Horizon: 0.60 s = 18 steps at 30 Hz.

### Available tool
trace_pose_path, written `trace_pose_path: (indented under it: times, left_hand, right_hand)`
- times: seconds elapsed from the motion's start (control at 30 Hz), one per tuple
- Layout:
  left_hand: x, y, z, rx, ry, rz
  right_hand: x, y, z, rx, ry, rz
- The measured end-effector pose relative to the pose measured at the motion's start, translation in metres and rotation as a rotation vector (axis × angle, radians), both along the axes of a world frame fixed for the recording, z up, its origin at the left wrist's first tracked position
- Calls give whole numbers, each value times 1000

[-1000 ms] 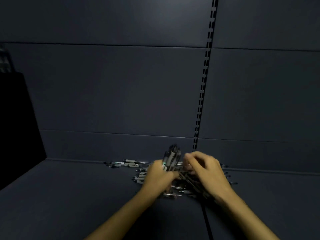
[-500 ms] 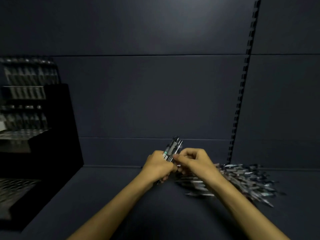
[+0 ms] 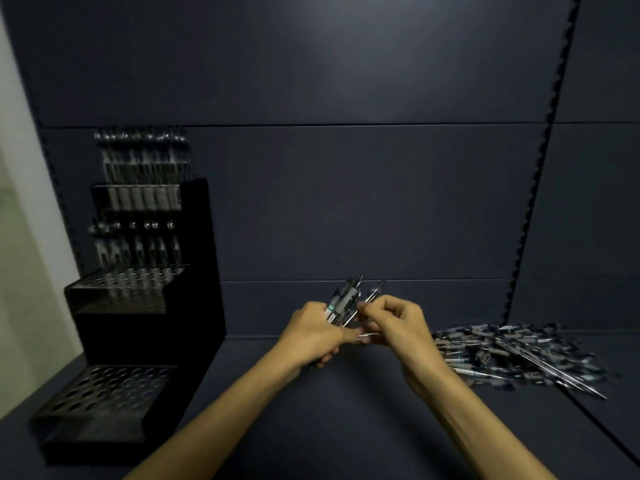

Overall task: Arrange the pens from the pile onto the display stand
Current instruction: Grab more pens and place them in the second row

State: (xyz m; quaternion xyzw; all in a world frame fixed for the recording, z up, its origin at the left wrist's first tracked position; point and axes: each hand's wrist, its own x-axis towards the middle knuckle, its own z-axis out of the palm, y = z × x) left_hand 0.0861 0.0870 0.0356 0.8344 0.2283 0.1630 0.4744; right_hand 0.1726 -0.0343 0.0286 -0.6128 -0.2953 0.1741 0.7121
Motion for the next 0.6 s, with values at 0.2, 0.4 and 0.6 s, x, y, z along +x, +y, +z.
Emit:
trace_pose_path:
  times: [0.2, 0.4, 0.6]
  left_hand:
    - [-40, 21, 21, 36, -40, 58]
    - [-97, 62, 48, 70, -105, 79]
    - [-174, 131, 58, 76, -152, 40]
  right_hand:
    - [-30, 24, 15, 147, 184, 136]
    - [-81, 71, 35, 201, 129, 218]
    - [-157, 138, 44, 245, 12, 212]
